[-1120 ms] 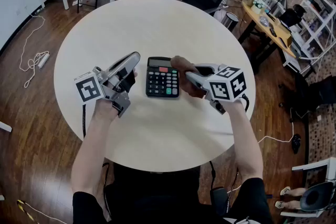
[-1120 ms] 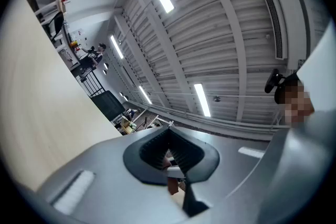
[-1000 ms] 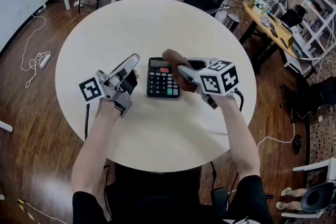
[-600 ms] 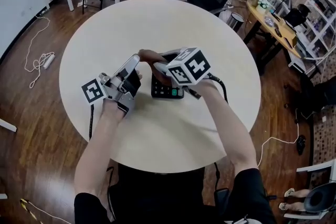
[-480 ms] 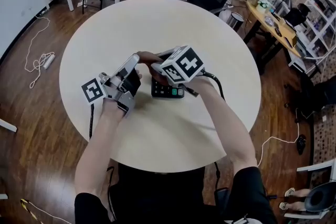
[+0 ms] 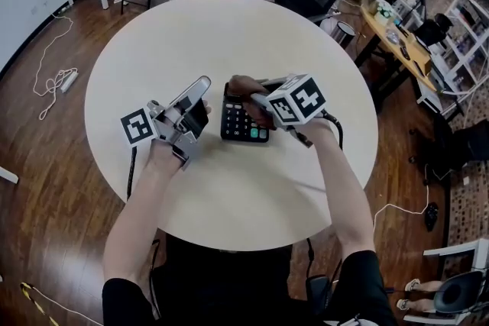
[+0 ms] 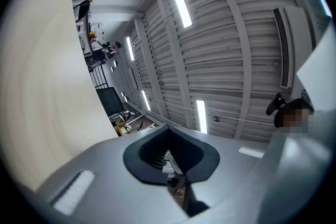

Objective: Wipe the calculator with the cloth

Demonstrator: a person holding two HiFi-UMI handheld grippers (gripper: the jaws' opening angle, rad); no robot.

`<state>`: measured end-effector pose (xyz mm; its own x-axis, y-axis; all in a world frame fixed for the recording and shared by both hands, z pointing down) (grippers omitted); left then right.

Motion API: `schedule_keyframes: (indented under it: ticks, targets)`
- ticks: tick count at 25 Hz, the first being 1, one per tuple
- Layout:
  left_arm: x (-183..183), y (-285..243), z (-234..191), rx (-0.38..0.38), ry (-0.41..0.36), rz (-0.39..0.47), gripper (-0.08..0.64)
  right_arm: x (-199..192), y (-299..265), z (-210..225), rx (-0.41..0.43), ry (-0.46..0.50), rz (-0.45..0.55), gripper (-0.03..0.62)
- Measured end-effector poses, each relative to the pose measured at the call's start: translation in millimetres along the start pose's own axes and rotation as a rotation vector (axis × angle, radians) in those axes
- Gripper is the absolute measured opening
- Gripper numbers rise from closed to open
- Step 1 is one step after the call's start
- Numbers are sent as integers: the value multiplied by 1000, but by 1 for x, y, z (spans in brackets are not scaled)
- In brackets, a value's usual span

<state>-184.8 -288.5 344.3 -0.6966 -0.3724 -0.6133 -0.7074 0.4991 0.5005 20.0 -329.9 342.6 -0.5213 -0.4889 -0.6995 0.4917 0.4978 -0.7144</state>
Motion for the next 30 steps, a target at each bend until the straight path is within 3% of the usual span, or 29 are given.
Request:
schedule_keyframes:
  ticks: [5, 9, 13, 21, 24, 26, 28, 30]
  targets:
    - [1, -1, 0, 7, 0, -15, 5, -12, 32, 28, -151, 3, 35, 97]
    - [0, -1, 0, 8, 10, -12, 5, 8, 24, 1, -63, 59, 86, 97]
    - [-1, 1, -3, 13, 13, 0, 5, 27, -10, -31, 28, 121, 59, 98]
    - [-3, -1, -4, 25, 17, -32, 5, 14, -7, -5, 17, 86, -26, 98]
    - [-3, 0, -5, 27, 23, -32, 5, -6, 8, 16, -25, 64, -46, 98]
    - [-2, 0, -5, 33, 30, -34, 5, -17, 23, 31, -98, 45, -44, 98]
    - [-1, 0, -4, 41, 37, -38, 5, -20, 37, 41, -172, 40, -22, 98]
    - [-1, 0, -3, 45, 44, -38, 5, -14, 43, 39, -186, 52, 16, 98]
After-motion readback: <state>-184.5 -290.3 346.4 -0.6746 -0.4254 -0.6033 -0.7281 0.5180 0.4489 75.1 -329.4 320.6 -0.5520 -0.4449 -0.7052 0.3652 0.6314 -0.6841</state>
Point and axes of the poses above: the fingertips, and each gripper's own axes: y backward along the fingers, z to its right, x out of its top, the point moved 7 cm from there along y, backward along the fingers, and after that the axes turned 10 degrees about -y, right-handed, at the moved point
